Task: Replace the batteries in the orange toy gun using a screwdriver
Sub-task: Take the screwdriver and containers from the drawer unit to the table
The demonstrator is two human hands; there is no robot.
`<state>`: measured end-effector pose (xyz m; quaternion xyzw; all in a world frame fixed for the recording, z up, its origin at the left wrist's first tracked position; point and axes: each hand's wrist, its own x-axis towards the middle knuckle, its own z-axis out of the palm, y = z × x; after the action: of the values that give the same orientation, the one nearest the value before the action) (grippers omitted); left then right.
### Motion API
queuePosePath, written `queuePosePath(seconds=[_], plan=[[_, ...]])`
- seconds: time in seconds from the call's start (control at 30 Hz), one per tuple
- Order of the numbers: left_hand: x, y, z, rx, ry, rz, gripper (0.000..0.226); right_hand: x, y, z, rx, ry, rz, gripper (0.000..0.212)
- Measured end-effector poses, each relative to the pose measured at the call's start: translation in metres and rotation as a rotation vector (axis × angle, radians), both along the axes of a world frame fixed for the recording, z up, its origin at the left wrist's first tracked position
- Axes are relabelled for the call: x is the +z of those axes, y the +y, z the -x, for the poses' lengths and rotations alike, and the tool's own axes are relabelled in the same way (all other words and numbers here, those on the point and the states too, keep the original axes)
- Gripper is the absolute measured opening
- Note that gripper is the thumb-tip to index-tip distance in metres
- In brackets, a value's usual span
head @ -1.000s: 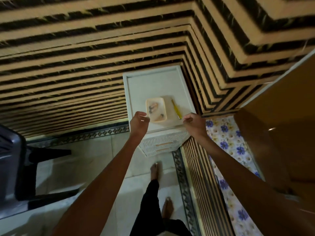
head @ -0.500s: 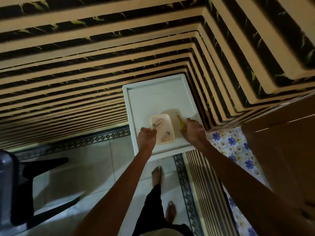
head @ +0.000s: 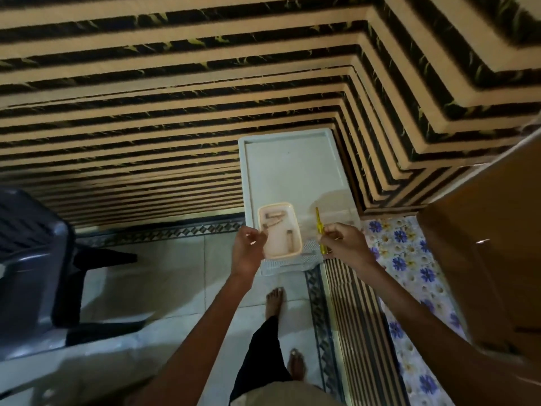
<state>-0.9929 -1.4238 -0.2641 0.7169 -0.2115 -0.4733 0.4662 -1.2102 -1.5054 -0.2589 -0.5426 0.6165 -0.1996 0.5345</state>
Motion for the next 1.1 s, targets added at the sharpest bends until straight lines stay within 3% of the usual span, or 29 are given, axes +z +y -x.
queuePosePath(seconds=[0.3,0.77,0.97,1.1], plan=[[0.021,0.193,0.014,0.26,0.111,0.054,0.022,0.021,0.14,-0.016,0.224,-0.073,-0.071,0.02],[0.051,0.476,-0.054,0.641,0.017,0.072,0.02,0.023,0.365,-0.139,0.573,-0.166,-0.138,0.009],[0.053,0.593,-0.114,0.691,-0.039,0.066,0.02,0.03,0.475,-0.207,0.64,-0.194,-0.091,0.012],[0.054,0.686,-0.161,0.62,-0.043,0.074,0.025,0.043,0.567,-0.248,0.57,-0.221,-0.068,0.01]])
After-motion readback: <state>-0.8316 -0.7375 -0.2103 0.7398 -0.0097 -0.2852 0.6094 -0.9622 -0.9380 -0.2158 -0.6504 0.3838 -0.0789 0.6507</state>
